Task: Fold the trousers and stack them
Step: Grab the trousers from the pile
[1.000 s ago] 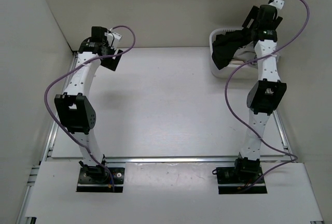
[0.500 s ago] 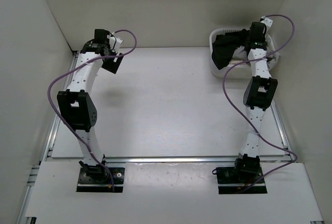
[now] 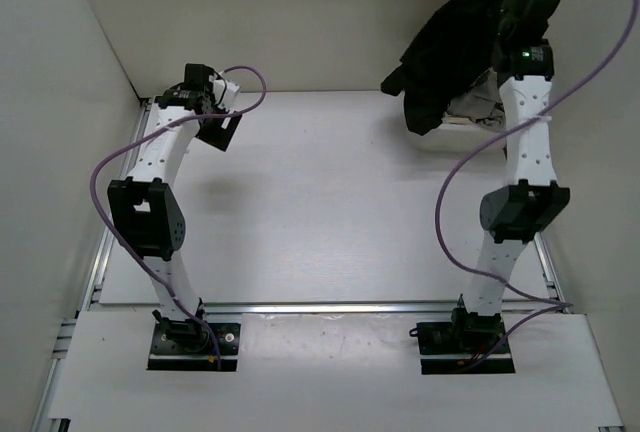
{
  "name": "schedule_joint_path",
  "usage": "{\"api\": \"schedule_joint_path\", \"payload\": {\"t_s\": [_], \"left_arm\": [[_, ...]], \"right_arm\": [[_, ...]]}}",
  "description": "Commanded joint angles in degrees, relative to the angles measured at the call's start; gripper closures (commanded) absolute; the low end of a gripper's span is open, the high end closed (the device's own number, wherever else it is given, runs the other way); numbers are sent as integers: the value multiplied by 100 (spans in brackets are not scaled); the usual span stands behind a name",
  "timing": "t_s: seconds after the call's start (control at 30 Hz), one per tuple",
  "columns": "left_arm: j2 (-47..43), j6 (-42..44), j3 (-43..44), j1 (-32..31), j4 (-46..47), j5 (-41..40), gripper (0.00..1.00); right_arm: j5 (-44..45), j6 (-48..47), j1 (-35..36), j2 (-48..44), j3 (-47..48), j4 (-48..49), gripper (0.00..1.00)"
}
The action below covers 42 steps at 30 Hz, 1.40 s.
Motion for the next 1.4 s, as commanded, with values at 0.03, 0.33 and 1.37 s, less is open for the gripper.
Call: {"api": "schedule_joint_path", "payload": {"t_s": [0.03,0.33,1.37], "left_arm": [[-762,-181,-112,-26,-25,501,2],[-1211,-348,-112,-26,-86,1320,3],[-1300,1066,-2167,-60,90,257,17]], "right_arm": [[-117,-402,249,-1065,-193,403,100],[-2003,615,3085,-1366,377,1847,100],[902,2884,3828,-4264,-6739,-2982,1]]}}
